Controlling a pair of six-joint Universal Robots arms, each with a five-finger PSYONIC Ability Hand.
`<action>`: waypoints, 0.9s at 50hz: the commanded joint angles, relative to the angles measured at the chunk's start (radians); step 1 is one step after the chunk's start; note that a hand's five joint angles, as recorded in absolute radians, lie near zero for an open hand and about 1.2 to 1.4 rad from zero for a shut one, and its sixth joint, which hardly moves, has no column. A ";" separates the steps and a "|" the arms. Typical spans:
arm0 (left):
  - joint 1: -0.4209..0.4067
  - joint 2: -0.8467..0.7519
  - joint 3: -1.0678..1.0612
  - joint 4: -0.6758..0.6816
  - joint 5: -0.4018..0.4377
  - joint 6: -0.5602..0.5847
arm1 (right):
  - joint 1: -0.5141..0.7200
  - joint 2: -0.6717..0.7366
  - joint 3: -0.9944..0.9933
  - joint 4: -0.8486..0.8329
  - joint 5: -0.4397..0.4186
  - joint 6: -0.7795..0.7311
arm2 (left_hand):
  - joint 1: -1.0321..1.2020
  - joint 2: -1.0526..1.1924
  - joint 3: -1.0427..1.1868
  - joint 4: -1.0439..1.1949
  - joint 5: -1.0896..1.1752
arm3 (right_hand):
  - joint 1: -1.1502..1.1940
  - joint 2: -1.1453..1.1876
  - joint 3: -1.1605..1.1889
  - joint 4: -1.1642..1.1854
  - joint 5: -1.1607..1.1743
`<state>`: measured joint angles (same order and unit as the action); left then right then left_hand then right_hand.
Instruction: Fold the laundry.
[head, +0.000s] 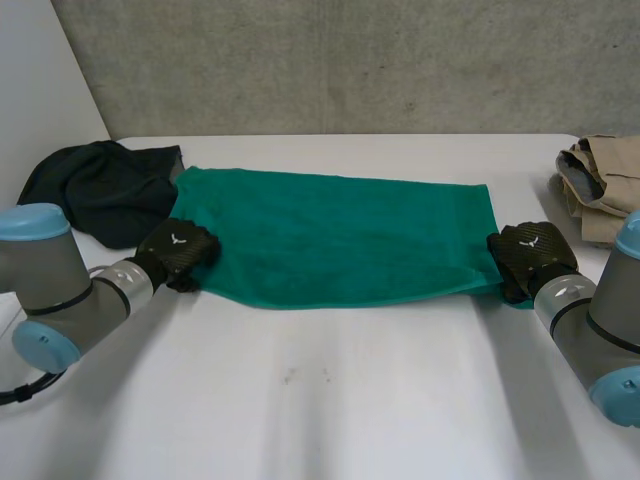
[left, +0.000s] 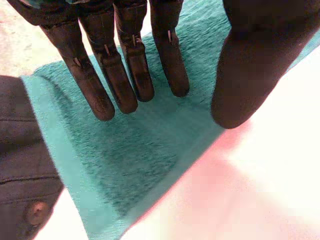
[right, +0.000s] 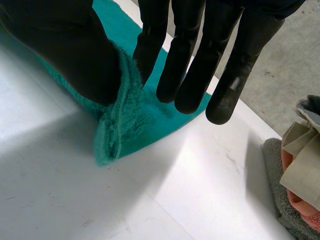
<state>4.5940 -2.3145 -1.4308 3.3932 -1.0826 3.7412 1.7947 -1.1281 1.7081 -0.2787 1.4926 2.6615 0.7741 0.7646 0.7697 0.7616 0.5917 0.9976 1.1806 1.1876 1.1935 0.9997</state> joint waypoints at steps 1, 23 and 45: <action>-0.029 0.033 -0.045 -0.017 0.004 0.006 | 0.000 0.001 0.001 0.000 0.000 0.000 | -0.023 -0.014 -0.019 -0.011 -0.015 | 0.399 0.216 0.209 0.203 0.222; -0.046 -0.029 0.050 -0.017 -0.005 0.008 | 0.003 0.002 0.004 0.001 0.002 0.000 | 0.106 0.115 0.110 0.118 0.114 | 0.399 0.216 0.209 0.203 0.222; -0.047 -0.069 0.133 -0.017 -0.005 0.005 | 0.011 0.005 0.010 0.001 0.000 -0.003 | 0.141 0.151 0.145 0.154 0.149 | 0.399 0.216 0.209 0.203 0.222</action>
<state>4.5482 -2.3848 -1.3104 3.3761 -1.0878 3.7469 1.8033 -1.1238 1.7172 -0.2777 1.4926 2.6600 0.7884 0.7882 0.7952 0.7923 0.5328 0.9976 1.1806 1.1876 1.1935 0.9997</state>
